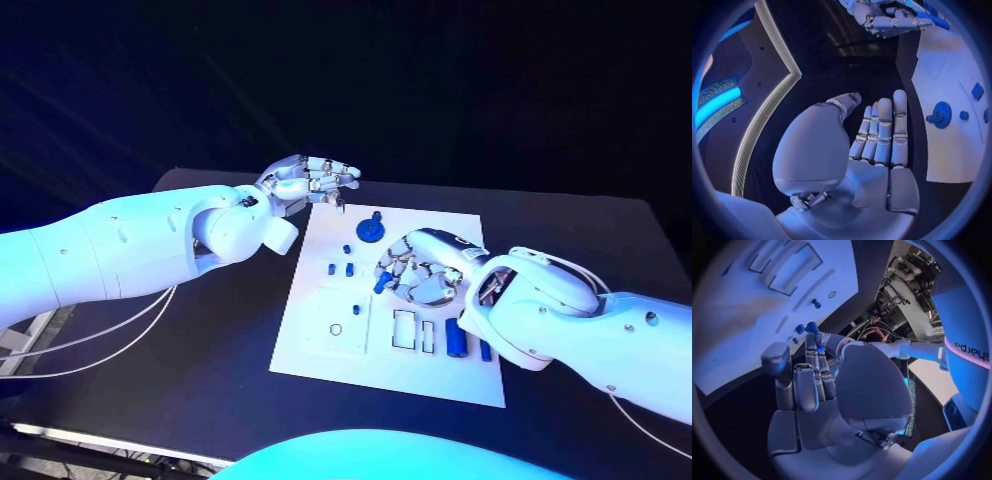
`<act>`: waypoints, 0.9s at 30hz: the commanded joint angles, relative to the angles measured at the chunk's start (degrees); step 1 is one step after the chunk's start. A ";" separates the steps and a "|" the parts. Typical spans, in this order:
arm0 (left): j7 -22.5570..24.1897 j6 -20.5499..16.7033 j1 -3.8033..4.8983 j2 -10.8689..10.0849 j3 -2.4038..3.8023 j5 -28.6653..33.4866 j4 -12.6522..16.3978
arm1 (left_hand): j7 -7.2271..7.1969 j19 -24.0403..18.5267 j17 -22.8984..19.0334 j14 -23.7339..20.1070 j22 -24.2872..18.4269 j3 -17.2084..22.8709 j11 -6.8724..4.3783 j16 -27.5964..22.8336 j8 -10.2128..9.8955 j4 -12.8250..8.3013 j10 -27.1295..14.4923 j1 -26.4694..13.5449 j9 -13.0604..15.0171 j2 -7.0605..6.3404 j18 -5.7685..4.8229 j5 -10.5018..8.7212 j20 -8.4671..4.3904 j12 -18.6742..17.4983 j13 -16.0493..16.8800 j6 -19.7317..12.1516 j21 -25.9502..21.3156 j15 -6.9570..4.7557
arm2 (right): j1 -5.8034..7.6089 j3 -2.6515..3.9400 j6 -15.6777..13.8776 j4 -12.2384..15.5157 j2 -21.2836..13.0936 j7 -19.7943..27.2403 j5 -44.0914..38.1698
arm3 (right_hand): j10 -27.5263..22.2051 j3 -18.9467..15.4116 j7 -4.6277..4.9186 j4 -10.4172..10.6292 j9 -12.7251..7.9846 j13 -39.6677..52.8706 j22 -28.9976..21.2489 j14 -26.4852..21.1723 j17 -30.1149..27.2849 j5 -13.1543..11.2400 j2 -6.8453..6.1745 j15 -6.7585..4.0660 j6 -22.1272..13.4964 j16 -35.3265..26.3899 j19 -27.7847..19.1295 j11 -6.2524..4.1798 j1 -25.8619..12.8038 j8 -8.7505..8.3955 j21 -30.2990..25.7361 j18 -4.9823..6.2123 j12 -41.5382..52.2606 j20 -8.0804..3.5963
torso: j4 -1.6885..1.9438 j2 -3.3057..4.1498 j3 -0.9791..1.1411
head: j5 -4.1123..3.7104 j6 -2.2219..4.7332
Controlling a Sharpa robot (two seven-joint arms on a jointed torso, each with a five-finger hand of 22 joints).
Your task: Assemble the parts on the task board
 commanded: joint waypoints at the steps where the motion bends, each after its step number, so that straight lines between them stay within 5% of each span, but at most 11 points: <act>1: 0.42 1.17 0.01 0.24 0.03 0.27 -0.01 | -0.13 0.48 -0.10 -0.16 -0.04 -0.18 -0.05 -0.28 0.38 -0.10 -0.28 0.23 -0.08 0.12 0.85 0.26 -0.08 0.07 -0.05 -0.42 -0.39 0.04 | -0.68 -0.03 -0.15 -0.30 1.47 1.61 -0.61 | 0.12 -0.18 0.07 -0.20 2.89 0.03 -0.11 1.99 -0.11 -0.16 -0.06 -0.37 0.41 0.14 -0.09 -0.13 -0.31 2.44 -0.23 -1.07 -0.19 -0.13 | 0.14 0.08 0.02 | 0.52 -0.23; 13: 0.33 1.27 0.01 0.58 0.03 0.25 -0.14 | -0.13 0.48 -0.10 -0.16 -0.04 -0.18 -0.05 -0.28 0.38 -0.10 -0.28 0.23 -0.08 0.12 0.85 0.26 -0.08 0.07 -0.05 -0.42 -0.39 0.04 | -3.79 -0.34 0.20 -3.08 7.35 2.28 -2.55 | 0.09 -0.25 0.09 -0.20 2.95 0.04 -0.25 1.98 -0.16 -0.17 -0.05 -0.37 0.35 0.12 -0.19 -0.12 -0.40 2.47 -0.43 -1.03 -0.23 -0.13 | 0.12 0.14 -0.06 | 2.04 -0.94; 27: 0.08 1.31 0.01 0.59 0.02 0.20 -0.18 | -0.12 0.55 -0.10 -0.20 -0.09 -0.19 -0.04 -0.31 0.44 -0.15 -0.32 0.40 -0.09 0.13 0.84 0.28 -0.10 0.08 -0.09 -0.46 -0.47 0.04 | -5.34 -0.71 1.47 -5.35 9.32 1.57 -3.38 | -0.17 -0.42 0.16 -0.24 3.12 0.07 -0.29 2.01 0.00 -0.16 0.02 -0.33 0.01 0.18 -0.29 -0.04 -0.65 2.50 -0.58 -1.01 -0.41 -0.12 | 0.06 0.13 -0.01 | 2.84 -1.58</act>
